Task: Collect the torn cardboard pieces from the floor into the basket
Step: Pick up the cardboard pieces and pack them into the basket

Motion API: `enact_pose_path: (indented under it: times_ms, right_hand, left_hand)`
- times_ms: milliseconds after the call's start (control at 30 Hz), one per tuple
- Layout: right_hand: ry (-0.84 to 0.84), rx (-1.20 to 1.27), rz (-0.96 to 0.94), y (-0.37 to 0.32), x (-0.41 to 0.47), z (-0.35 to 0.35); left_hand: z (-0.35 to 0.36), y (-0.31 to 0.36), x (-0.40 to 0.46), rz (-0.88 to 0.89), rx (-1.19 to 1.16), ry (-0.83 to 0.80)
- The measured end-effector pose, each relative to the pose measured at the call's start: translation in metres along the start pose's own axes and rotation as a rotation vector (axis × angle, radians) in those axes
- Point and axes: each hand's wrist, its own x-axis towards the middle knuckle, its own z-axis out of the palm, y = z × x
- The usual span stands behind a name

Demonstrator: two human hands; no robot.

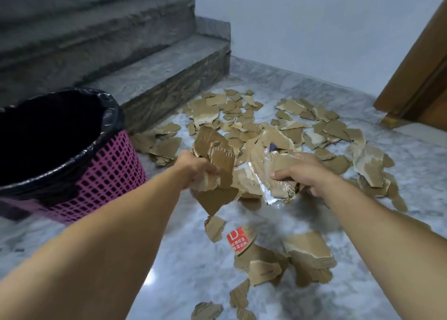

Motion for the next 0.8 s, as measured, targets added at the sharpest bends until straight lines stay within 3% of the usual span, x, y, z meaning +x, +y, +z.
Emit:
enact_pose_path:
  times_ms: [433, 633, 800]
  right_hand:
    - [-0.13, -0.029, -0.297, -0.211, -0.08, 0.103]
    - [-0.193, -0.083, -0.431, -0.293, -0.108, 0.169]
    - [-0.21, -0.124, -0.496, -0.316, -0.106, 0.238]
  left_hand:
    - [-0.215, 0.073, -0.08, 0.228, -0.187, 0.275]
    - [-0.307, 0.067, -0.089, 0.24, -0.267, 0.428]
    - [-0.345, 0.038, -0.074, 0.188, -0.326, 0.524]
